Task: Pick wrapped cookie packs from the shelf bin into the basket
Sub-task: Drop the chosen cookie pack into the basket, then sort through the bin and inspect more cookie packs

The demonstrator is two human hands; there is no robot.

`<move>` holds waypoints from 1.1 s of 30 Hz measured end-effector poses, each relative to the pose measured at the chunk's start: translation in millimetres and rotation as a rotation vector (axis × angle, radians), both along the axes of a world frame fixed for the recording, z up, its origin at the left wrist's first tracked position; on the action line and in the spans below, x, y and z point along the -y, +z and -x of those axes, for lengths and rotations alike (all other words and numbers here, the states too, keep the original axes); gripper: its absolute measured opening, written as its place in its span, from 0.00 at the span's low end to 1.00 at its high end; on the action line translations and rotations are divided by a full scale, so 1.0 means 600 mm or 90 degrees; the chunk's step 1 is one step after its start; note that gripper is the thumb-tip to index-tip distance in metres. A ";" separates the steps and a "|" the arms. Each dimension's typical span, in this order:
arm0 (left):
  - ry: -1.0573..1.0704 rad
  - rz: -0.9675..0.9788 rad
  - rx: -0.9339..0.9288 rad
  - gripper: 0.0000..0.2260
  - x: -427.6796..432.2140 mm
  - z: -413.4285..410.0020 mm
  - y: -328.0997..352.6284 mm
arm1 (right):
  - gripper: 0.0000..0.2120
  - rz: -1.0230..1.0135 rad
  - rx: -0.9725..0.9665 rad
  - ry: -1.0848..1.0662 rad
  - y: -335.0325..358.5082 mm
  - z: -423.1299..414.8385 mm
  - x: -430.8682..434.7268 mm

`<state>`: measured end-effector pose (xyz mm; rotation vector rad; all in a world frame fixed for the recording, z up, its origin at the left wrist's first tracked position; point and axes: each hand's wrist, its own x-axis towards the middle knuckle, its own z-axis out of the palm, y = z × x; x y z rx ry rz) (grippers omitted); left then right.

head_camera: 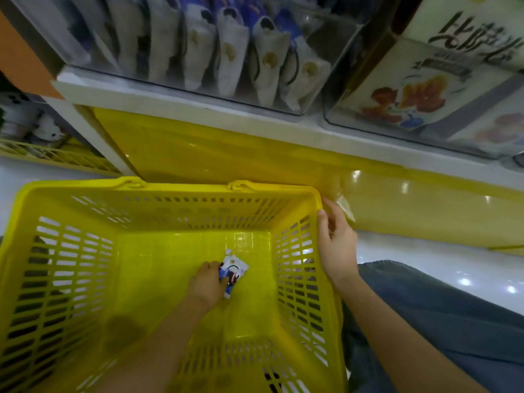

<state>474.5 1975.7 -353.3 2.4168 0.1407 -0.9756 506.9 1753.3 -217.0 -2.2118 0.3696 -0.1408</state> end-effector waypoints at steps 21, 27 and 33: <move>-0.212 -0.017 0.822 0.12 -0.087 -0.147 0.538 | 0.13 0.390 0.151 0.353 0.289 -0.043 -0.121; -0.134 -0.017 0.899 0.13 -0.145 -0.189 0.594 | 0.10 0.376 0.351 0.370 0.414 -0.134 -0.194; -0.161 -0.045 0.845 0.19 -0.169 -0.227 0.579 | 0.12 0.335 0.278 0.319 0.433 -0.280 -0.250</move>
